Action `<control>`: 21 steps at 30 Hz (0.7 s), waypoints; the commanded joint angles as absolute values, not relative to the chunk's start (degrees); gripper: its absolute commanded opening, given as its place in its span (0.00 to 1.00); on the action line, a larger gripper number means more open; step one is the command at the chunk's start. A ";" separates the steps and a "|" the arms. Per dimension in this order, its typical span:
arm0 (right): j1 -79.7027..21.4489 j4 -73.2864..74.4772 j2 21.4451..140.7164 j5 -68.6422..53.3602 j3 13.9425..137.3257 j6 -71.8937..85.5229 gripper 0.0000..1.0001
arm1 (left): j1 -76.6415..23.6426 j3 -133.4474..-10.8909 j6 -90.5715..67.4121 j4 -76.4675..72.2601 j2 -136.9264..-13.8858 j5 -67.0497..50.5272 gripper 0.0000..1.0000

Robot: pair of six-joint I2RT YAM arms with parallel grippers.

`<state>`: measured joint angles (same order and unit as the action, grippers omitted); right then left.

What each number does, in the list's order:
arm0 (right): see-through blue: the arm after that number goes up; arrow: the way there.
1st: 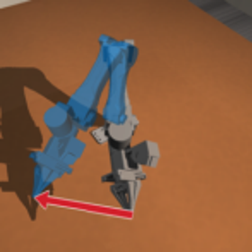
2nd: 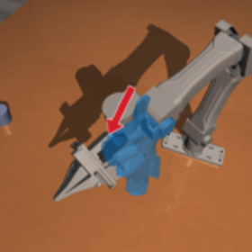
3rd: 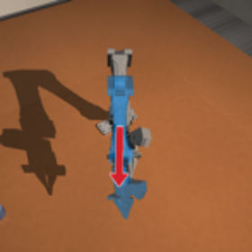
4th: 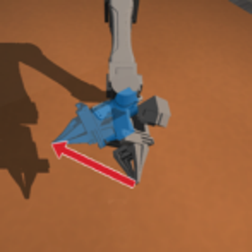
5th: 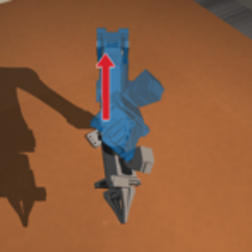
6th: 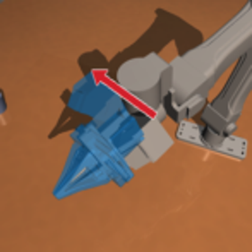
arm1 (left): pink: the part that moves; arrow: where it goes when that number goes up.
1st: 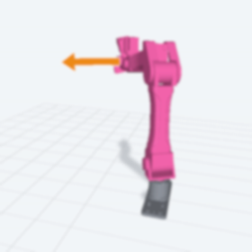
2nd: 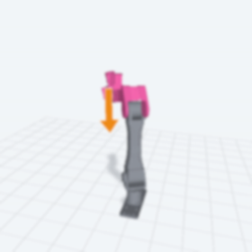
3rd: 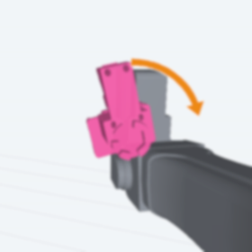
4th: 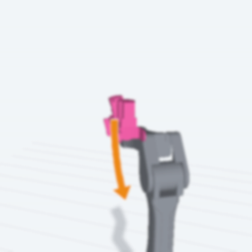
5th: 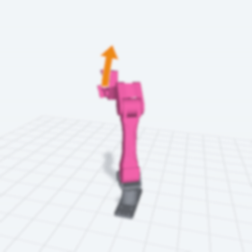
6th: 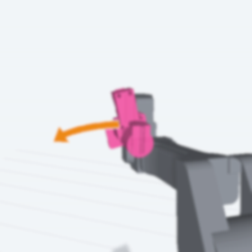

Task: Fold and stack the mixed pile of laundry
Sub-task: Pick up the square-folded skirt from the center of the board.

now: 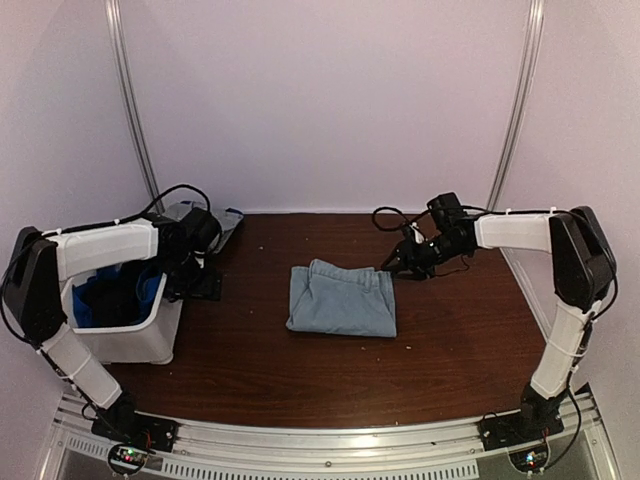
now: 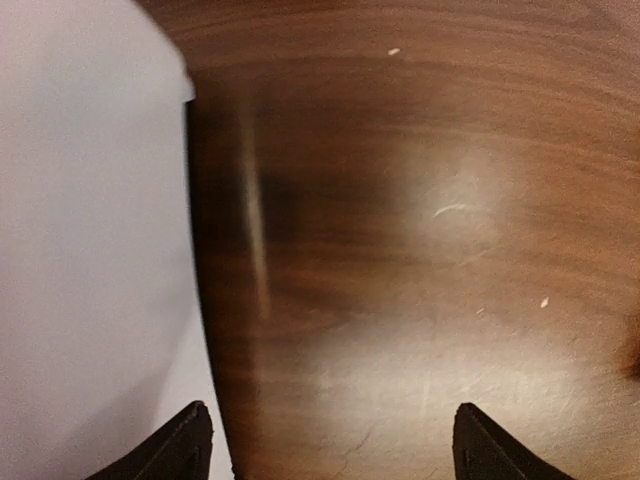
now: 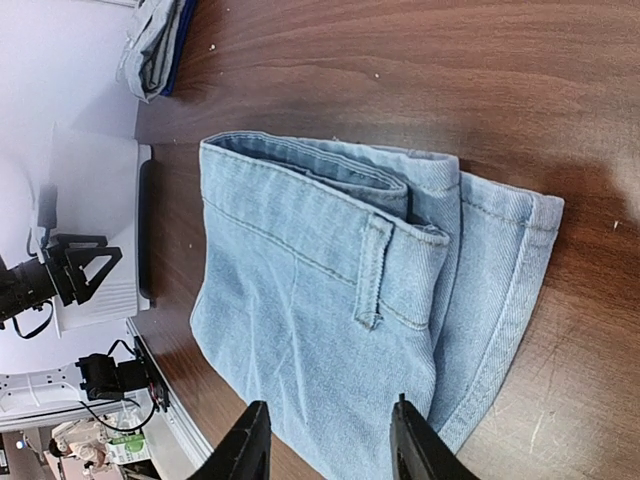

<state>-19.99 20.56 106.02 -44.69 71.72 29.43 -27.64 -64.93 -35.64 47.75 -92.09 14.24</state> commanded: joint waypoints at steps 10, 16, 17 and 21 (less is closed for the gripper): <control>-30.49 26.07 102.53 -38.84 78.13 22.12 0.41 | -25.65 -62.66 -33.87 32.93 -83.79 0.26 0.97; -38.91 28.73 104.84 -33.71 82.89 17.94 0.40 | -28.03 -69.05 -36.72 31.32 -88.01 -2.20 0.98; -40.18 28.86 105.57 -33.39 83.54 17.73 0.40 | -28.04 -69.27 -37.96 30.90 -88.70 -3.38 0.98; -44.35 29.52 109.59 -31.04 87.60 16.57 0.40 | -29.98 -69.94 -41.10 29.97 -91.11 -5.78 0.98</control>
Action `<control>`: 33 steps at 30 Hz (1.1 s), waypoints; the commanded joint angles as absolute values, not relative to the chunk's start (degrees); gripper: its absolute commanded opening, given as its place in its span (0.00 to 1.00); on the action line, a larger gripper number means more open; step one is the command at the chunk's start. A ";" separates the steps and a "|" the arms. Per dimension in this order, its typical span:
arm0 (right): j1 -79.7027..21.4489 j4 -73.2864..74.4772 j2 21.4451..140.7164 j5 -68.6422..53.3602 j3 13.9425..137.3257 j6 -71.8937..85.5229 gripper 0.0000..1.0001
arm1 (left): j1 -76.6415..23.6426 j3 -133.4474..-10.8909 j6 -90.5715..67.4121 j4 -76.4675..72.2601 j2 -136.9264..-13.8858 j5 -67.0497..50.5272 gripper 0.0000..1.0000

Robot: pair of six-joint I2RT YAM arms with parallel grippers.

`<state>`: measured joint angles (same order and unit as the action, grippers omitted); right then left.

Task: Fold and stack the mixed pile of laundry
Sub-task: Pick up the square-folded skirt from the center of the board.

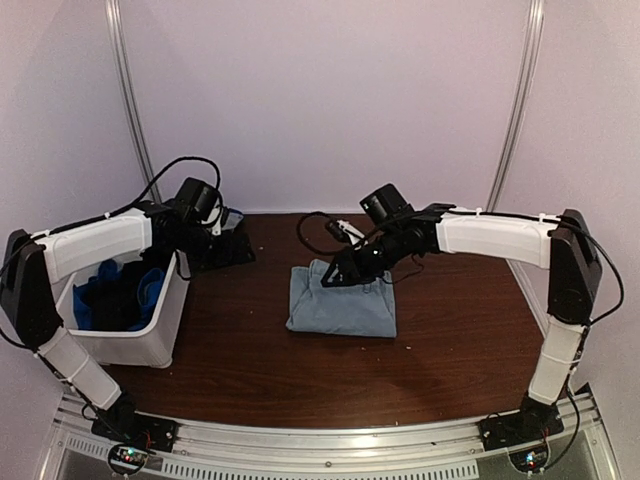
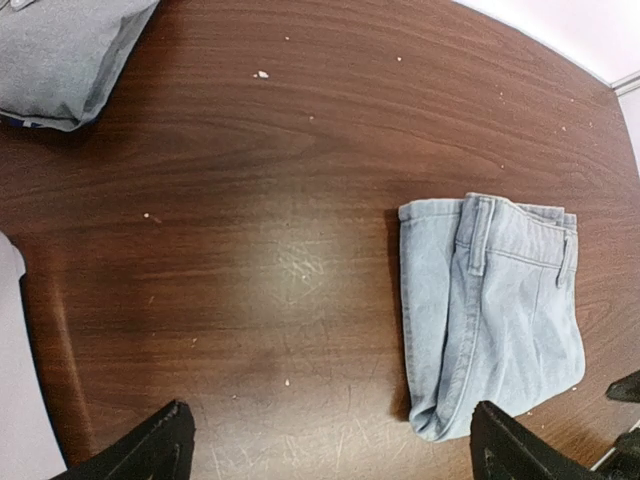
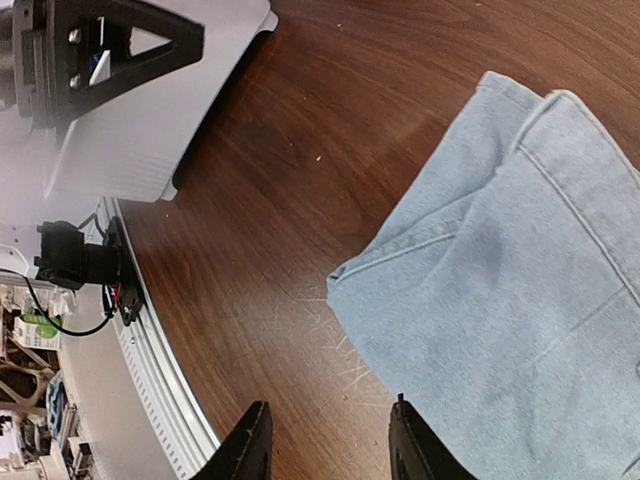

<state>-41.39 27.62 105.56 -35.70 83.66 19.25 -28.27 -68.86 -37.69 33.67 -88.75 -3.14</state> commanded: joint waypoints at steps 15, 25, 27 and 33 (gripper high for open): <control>-57.44 34.67 124.17 -13.26 100.38 5.87 0.34 | -27.28 -66.23 -48.65 28.59 -89.42 -5.32 0.98; -59.02 36.06 131.37 -9.59 98.16 3.05 0.42 | -27.25 -65.13 -47.10 27.68 -90.83 -7.07 0.98; -59.22 36.13 131.20 -7.44 97.89 2.59 0.31 | -27.25 -64.71 -46.37 26.41 -91.57 -8.16 0.98; -59.24 32.59 124.73 -5.51 95.73 0.76 0.01 | -27.25 -66.55 -43.24 25.52 -93.56 -8.59 0.98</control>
